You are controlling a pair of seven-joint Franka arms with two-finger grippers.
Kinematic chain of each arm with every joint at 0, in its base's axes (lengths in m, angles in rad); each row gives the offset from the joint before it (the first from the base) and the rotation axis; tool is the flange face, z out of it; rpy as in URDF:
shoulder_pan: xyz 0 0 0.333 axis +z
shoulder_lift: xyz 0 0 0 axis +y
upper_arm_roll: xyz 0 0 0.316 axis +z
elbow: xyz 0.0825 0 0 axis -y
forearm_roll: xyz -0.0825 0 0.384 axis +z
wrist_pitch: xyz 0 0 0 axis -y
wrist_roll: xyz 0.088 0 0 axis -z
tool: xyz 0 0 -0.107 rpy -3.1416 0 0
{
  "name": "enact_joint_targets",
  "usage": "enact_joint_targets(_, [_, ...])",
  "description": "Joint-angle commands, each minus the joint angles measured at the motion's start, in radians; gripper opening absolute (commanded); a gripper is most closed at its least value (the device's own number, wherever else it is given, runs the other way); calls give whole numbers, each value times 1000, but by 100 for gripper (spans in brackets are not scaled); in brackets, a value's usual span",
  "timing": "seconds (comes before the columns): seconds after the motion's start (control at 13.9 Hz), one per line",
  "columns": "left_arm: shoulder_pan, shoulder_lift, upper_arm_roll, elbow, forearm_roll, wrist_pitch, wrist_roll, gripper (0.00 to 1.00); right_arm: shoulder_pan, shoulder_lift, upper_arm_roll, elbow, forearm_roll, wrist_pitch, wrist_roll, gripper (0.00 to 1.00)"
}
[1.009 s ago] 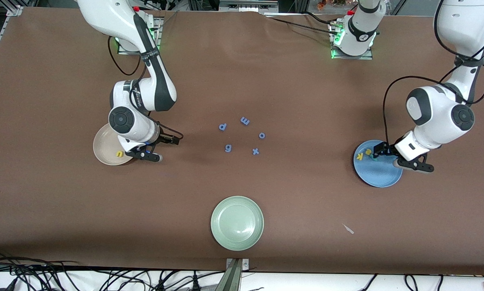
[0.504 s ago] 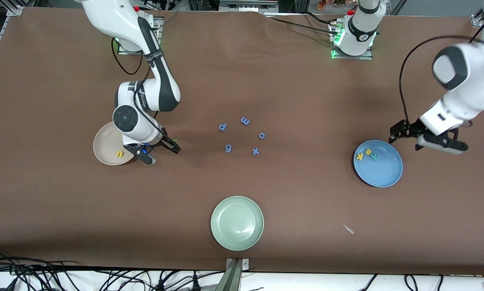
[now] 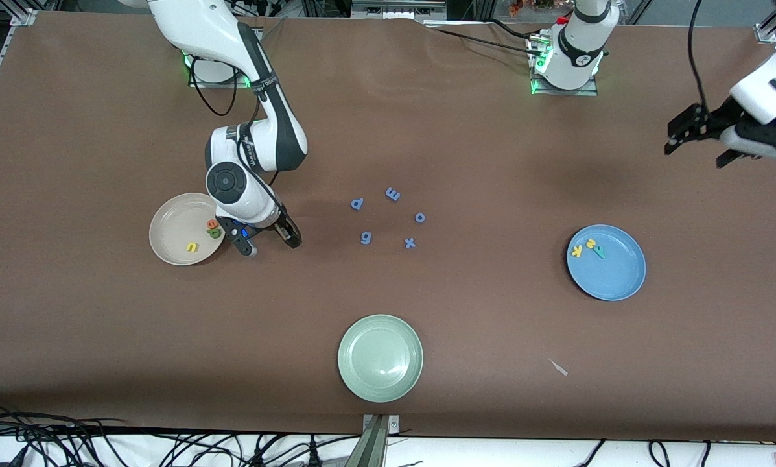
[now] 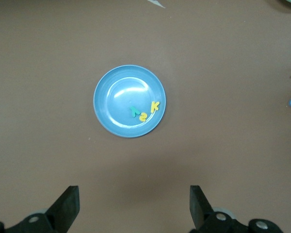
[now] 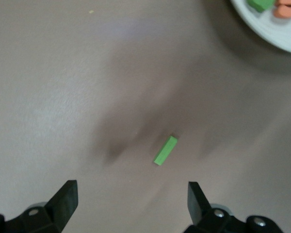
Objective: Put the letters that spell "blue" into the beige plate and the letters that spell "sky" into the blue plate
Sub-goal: 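Grasp the green bar with the right gripper and carry it over the white plate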
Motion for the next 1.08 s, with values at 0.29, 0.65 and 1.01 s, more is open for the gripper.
enact_joint_targets(0.29, [-45, 104, -65, 206, 56, -182, -286, 100, 6, -44, -14, -84, 17, 96, 203, 100])
enact_joint_targets(0.65, [-42, 222, -51, 319, 45, -251, -322, 100, 9, -69, -8, -182, 15, 182, 203, 100])
enact_joint_targets(1.01, [-39, 230, -53, 323, 42, -256, -356, 100, 22, -35, -5, -199, 20, 252, 205, 95])
